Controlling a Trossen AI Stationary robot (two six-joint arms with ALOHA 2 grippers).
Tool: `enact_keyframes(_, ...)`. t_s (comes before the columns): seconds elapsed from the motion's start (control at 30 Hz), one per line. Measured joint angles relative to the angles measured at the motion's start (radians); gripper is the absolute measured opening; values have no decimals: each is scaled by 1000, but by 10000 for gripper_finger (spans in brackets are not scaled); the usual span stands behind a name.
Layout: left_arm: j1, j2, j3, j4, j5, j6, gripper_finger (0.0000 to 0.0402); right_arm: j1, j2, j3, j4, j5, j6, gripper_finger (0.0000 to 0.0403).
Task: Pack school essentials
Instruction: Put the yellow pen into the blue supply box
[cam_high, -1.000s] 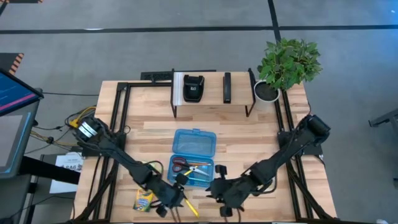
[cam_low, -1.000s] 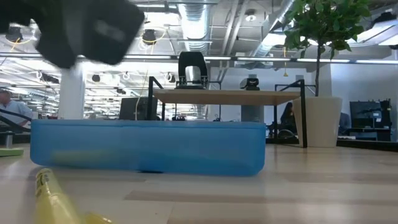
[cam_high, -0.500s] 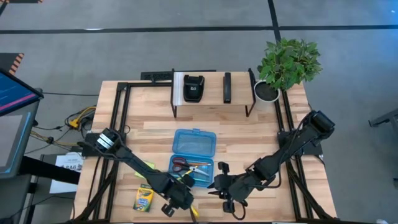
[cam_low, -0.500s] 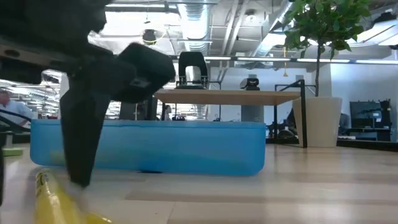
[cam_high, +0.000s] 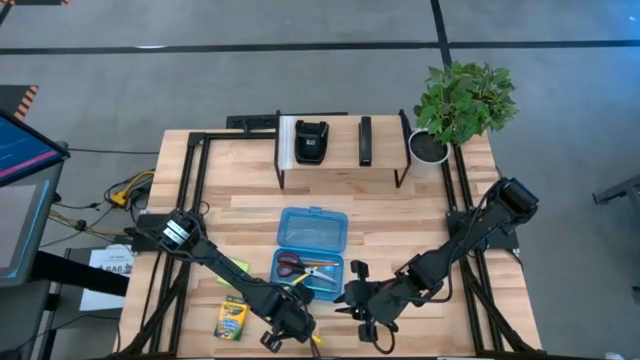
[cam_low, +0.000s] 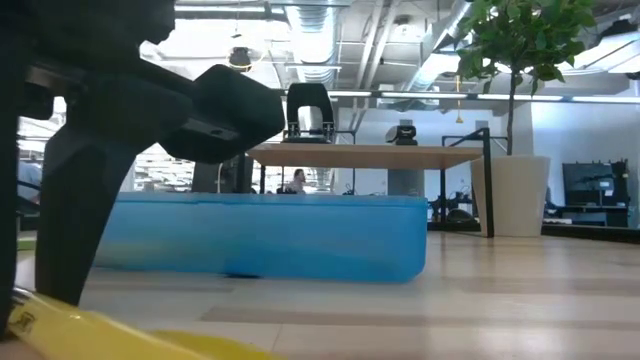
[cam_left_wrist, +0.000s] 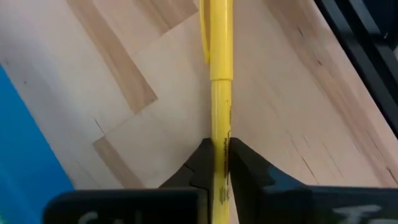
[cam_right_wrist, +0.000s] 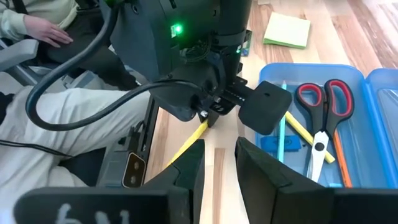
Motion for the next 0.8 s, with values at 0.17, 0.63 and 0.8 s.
enact_keyframes(0.17,1,0,0,0,5,-30,12,0,0,0,0,0,0,108)
enact_keyframes(0.63,-4,-132,-10,-56,-74,-87,1,0,0,0,-1,0,0,108)
enact_keyframes(0.8,-5,-165,-11,-74,-85,-91,0,0,0,0,-5,0,0,108)
